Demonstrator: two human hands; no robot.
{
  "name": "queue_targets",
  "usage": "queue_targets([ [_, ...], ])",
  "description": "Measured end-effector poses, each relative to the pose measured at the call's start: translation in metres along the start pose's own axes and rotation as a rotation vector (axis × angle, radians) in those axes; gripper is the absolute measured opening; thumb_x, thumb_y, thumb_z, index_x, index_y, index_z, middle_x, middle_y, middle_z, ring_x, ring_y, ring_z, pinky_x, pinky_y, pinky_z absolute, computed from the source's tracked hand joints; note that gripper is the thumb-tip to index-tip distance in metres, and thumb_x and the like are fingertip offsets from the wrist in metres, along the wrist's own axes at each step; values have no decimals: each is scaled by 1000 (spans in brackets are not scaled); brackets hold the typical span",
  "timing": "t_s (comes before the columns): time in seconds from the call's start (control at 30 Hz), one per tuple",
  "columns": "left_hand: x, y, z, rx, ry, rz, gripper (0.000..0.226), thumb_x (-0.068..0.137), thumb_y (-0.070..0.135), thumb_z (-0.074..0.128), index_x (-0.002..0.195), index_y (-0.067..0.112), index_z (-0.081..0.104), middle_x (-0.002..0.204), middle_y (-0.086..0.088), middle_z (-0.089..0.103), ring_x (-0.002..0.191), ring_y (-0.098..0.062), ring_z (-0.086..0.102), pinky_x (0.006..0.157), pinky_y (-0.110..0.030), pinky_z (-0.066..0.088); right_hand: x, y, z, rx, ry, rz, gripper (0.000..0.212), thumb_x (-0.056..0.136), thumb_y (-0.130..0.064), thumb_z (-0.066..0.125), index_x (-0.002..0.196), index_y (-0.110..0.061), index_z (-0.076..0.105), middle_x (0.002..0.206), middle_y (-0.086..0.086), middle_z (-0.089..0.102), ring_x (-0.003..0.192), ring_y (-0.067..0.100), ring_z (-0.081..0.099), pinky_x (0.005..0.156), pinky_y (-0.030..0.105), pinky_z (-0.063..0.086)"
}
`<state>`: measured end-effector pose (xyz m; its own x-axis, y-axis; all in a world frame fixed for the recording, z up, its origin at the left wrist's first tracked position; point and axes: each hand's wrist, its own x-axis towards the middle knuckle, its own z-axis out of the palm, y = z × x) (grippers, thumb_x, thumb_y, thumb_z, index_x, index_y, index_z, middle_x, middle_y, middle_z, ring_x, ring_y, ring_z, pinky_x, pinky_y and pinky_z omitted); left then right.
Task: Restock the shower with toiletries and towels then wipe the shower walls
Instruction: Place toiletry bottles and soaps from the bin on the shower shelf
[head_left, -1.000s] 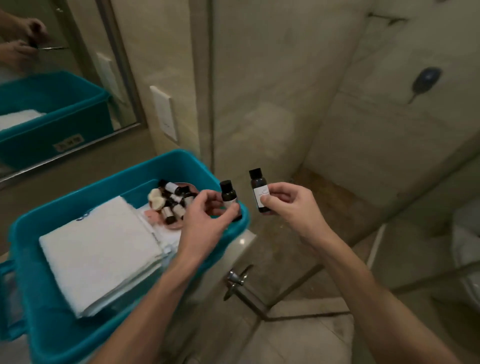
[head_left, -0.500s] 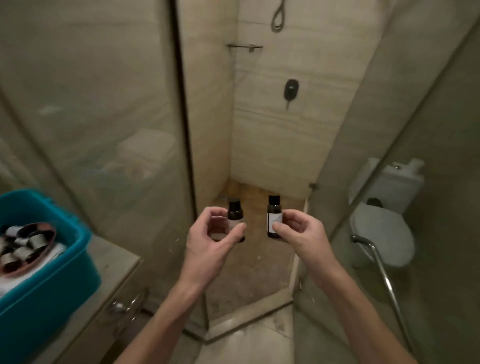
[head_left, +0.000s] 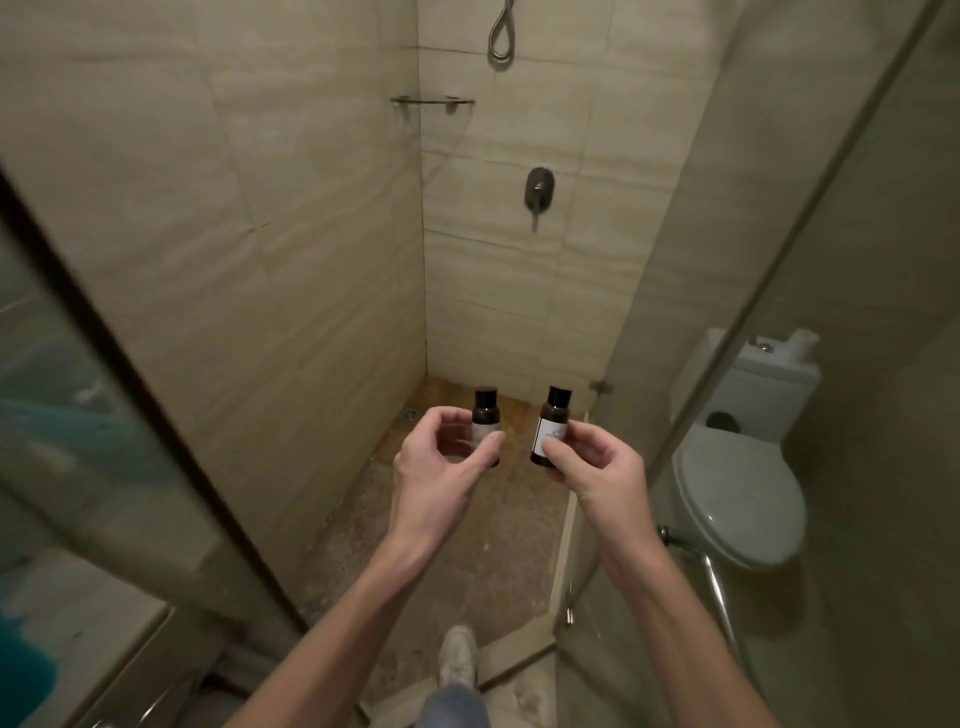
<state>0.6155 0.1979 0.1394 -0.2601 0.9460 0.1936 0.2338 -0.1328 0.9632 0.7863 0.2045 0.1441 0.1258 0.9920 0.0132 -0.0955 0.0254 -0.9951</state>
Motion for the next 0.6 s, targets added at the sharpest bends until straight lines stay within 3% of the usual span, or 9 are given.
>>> queue_targets([
  [0.2, 133, -24, 55, -26, 19, -5, 35, 74, 45, 84, 102, 29, 71, 88, 10, 74, 84, -7, 70, 82, -36, 60, 133, -12, 8, -5, 62, -57, 18, 87, 0, 72, 104, -5, 73, 97, 11, 78, 89, 19, 73, 82, 34, 60],
  [0.37, 268, -30, 83, -66, 93, -48, 25, 75, 35, 86, 92, 28, 69, 80, 20, 72, 74, 3, 66, 76, -24, 54, 268, -29, 37, -34, 40, -57, 18, 87, 1, 73, 103, -9, 73, 96, 8, 78, 92, 23, 74, 87, 38, 59],
  [0.6, 428, -2, 76, -86, 200, -3, 25, 76, 31, 86, 91, 27, 67, 77, 21, 71, 69, 2, 64, 79, -30, 59, 413, -71, 86, 20, -28, -70, 19, 86, -1, 75, 98, -15, 70, 88, 5, 78, 83, 15, 74, 78, 28, 62],
])
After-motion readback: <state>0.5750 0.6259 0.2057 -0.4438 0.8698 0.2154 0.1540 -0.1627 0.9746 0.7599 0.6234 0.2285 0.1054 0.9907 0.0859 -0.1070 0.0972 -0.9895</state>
